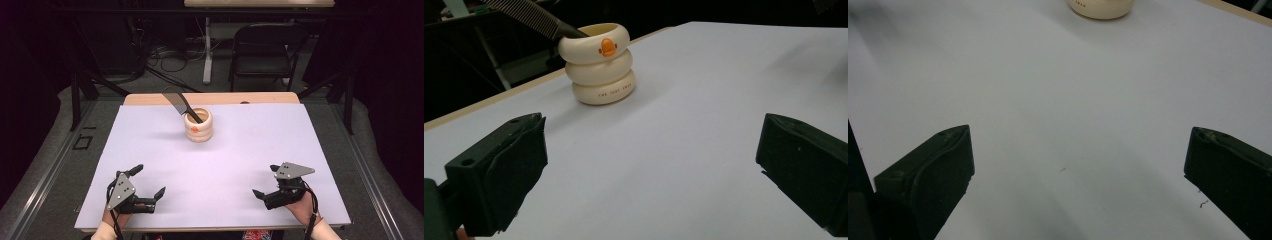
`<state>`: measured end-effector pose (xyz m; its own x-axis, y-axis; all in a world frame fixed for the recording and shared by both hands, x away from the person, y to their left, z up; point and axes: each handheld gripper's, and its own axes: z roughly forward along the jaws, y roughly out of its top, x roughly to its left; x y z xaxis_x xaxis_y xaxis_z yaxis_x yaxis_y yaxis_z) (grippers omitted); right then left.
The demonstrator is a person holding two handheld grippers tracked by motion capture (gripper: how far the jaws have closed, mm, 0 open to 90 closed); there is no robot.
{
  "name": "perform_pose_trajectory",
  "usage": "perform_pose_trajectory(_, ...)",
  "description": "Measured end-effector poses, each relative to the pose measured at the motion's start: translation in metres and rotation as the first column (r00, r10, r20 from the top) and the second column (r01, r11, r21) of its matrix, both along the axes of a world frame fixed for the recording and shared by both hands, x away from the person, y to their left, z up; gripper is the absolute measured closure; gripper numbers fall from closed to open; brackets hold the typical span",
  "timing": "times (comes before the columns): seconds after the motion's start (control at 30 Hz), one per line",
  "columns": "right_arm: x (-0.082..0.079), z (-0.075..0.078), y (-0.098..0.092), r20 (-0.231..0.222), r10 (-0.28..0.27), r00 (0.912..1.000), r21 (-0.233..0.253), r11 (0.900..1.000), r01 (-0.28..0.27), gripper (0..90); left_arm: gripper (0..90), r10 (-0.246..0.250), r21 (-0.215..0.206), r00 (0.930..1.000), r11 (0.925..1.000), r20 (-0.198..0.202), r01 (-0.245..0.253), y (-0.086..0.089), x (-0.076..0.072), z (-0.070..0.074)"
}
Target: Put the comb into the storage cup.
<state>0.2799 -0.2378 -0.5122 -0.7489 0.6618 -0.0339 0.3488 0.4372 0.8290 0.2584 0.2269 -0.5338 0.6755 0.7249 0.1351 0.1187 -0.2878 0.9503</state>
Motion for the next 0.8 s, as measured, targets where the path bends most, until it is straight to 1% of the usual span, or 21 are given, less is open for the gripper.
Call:
perform_pose_trajectory(0.1,-0.004,-0.002,-0.002,0.009,-0.011,0.9999,0.003,1.0,0.011,0.0,0.1,0.0,-0.001,1.0,1.0,-0.001,0.0,0.0,0.0,0.0)
perform_pose_trajectory(0.17,-0.006,-0.003,-0.004,0.014,-0.014,0.9998,-0.003,1.0,0.014,0.0,0.1,-0.001,-0.001,1.0,1.0,-0.001,0.001,0.0,0.0,0.0)
perform_pose_trajectory(0.2,-0.007,-0.003,-0.005,0.024,-0.019,0.9995,0.001,1.0,0.019,0.0,0.1,0.0,-0.001,1.0,1.0,-0.001,0.0,0.0,0.0,0.0)
perform_pose_trajectory(0.33,-0.012,-0.003,-0.007,0.037,-0.033,0.9987,0.012,0.999,0.033,0.0,0.1,0.0,-0.002,1.0,1.0,-0.001,0.0,0.0,0.0,0.0)
perform_pose_trajectory(0.43,-0.014,-0.003,-0.007,0.052,-0.039,0.9979,0.003,0.999,0.039,0.0,0.1,-0.001,0.0,1.0,1.0,0.0,0.001,0.0,-0.001,0.0)
perform_pose_trajectory(0.6,-0.014,-0.004,-0.008,0.052,-0.034,0.9981,0.005,0.999,0.033,0.0,0.1,-0.001,0.001,1.0,1.0,-0.001,0.002,0.0,-0.001,0.0)
perform_pose_trajectory(0.7,-0.014,-0.004,-0.009,0.055,-0.031,0.998,0.014,0.999,0.03,0.0,0.1,0.0,0.003,1.0,1.0,-0.002,0.0,0.0,0.0,0.0)
perform_pose_trajectory(0.73,-0.014,-0.004,-0.009,0.062,-0.033,0.9976,0.014,0.999,0.032,0.0,0.1,0.001,0.003,1.0,1.0,-0.002,-0.001,0.0,0.0,0.0)
perform_pose_trajectory(0.8,-0.013,-0.004,-0.011,0.06,-0.041,0.9973,0.015,0.999,0.04,0.0,0.1,0.003,0.002,1.0,1.0,-0.004,-0.003,0.0,0.0,0.0)
